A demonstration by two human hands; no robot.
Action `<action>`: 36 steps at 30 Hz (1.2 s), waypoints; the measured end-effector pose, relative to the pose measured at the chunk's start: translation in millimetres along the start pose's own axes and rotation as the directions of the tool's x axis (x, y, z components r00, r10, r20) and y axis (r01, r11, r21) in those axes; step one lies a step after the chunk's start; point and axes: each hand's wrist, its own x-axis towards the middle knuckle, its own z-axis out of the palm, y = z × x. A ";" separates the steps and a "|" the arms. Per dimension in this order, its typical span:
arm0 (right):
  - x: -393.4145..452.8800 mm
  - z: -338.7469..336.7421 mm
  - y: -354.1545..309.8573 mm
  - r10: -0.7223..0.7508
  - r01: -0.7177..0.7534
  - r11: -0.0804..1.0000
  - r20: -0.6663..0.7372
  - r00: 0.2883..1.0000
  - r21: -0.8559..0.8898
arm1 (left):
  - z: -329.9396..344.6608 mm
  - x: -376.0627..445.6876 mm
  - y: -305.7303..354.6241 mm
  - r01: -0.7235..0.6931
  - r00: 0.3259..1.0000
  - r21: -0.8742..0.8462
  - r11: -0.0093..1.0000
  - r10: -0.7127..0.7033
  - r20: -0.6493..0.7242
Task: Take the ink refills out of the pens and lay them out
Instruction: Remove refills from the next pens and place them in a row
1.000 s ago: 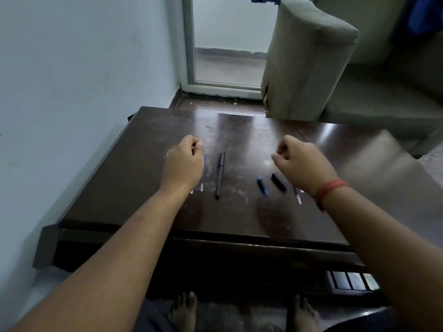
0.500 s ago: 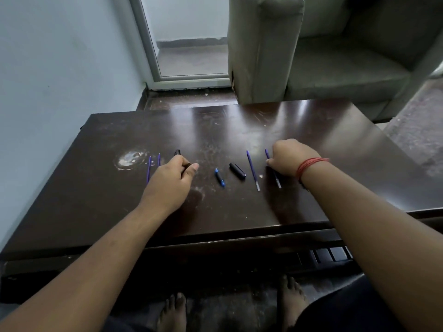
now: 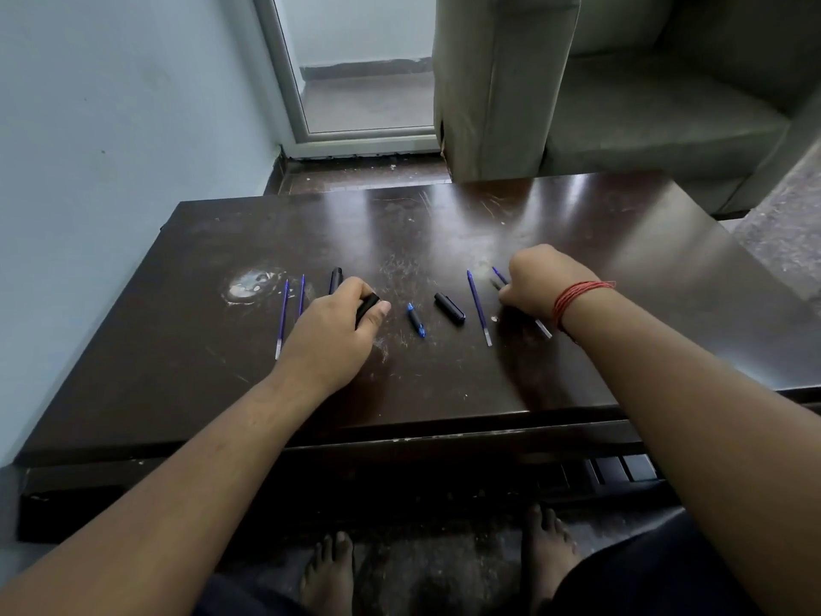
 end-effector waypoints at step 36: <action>-25.3 -8.3 -53.3 -0.072 0.222 -0.181 -0.238 0.968 0.958 | 7.2 -5.1 15.0 -0.064 0.996 -0.133 0.989 0.071 0.050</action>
